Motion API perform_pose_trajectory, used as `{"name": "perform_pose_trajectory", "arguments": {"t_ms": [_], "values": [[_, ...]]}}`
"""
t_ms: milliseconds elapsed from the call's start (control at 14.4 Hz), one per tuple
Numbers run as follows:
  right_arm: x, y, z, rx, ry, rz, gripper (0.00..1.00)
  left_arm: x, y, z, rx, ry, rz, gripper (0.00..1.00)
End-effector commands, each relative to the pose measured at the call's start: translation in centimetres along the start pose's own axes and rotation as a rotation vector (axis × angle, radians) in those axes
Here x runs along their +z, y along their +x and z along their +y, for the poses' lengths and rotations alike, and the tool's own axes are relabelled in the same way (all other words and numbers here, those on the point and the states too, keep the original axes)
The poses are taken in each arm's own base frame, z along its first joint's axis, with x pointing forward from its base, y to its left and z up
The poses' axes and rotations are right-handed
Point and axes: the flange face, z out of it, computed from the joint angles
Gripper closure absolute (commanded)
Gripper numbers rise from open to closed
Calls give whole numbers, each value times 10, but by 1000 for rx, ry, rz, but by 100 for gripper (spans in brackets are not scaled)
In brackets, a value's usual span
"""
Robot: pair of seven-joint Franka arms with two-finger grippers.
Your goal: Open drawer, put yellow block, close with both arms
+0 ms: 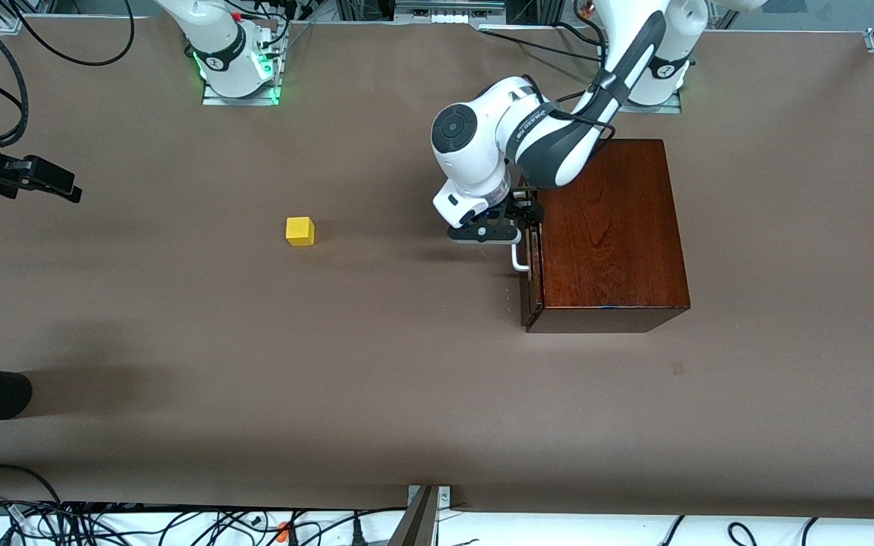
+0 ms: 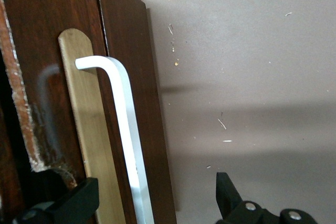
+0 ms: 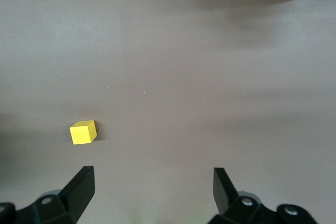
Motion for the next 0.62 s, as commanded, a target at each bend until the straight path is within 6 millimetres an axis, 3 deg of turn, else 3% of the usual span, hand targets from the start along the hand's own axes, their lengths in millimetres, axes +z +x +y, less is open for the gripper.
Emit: {"name": "perform_pose_trajectory", "arguments": {"t_ms": [0, 555], "values": [[-2, 0, 0, 0, 5, 4, 0, 12, -3, 7, -22, 23, 25, 0], [-2, 0, 1, 2, 5, 5, 0, 4, -13, 20, -73, 70, 93, 0]]}}
